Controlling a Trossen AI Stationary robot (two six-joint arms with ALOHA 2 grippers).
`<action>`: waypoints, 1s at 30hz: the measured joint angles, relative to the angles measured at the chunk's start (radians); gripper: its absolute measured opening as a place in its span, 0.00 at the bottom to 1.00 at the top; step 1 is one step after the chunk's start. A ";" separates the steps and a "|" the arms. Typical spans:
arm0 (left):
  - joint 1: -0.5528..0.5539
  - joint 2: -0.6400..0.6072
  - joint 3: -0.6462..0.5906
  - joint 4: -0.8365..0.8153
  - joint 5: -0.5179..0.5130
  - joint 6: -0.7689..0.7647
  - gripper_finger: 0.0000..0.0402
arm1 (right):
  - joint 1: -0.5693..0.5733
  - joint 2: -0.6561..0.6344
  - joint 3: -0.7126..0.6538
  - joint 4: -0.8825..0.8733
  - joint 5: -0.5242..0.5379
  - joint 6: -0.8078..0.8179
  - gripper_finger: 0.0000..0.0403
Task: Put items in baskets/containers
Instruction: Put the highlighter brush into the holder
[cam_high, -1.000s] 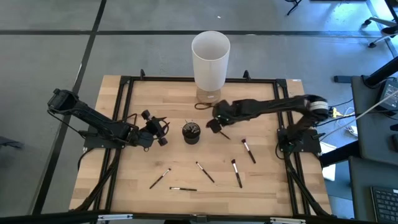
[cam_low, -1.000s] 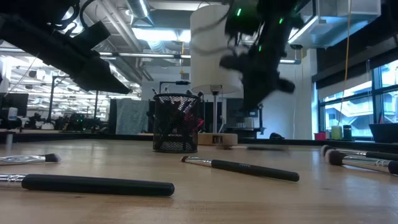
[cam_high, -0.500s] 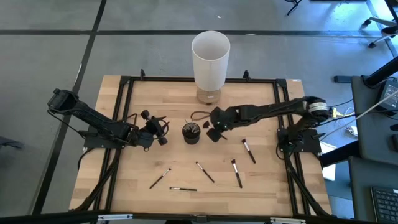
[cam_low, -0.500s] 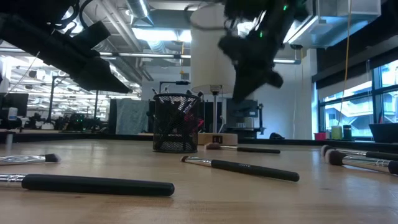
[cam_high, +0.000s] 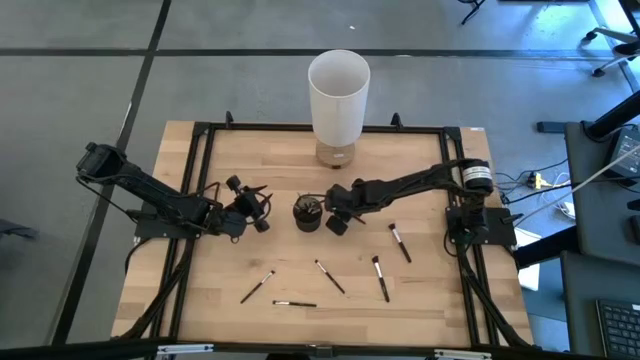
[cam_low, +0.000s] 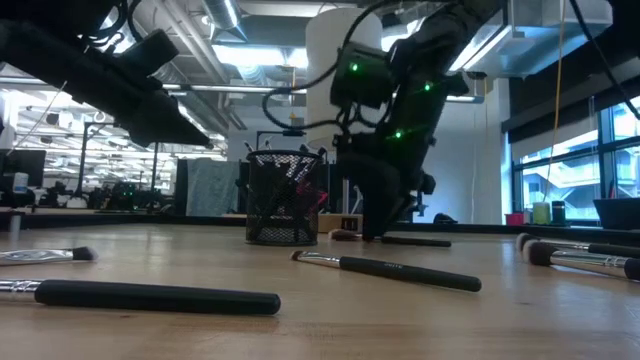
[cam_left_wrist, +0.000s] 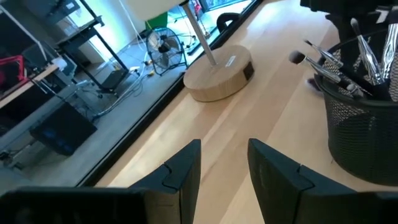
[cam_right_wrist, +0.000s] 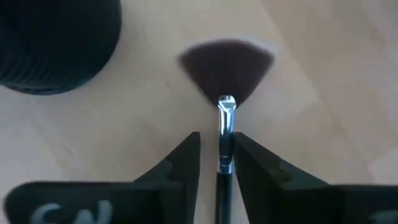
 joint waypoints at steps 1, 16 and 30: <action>0.000 0.000 0.000 -0.003 0.003 0.000 0.32 | 0.000 0.006 0.003 -0.005 -0.003 -0.001 0.26; -0.001 0.000 0.000 -0.024 0.040 -0.059 0.32 | -0.001 0.029 -0.006 -0.168 -0.108 -0.051 0.04; -0.002 0.000 0.000 -0.082 0.102 -0.114 0.32 | 0.013 -0.095 -0.021 -0.204 0.016 0.033 0.06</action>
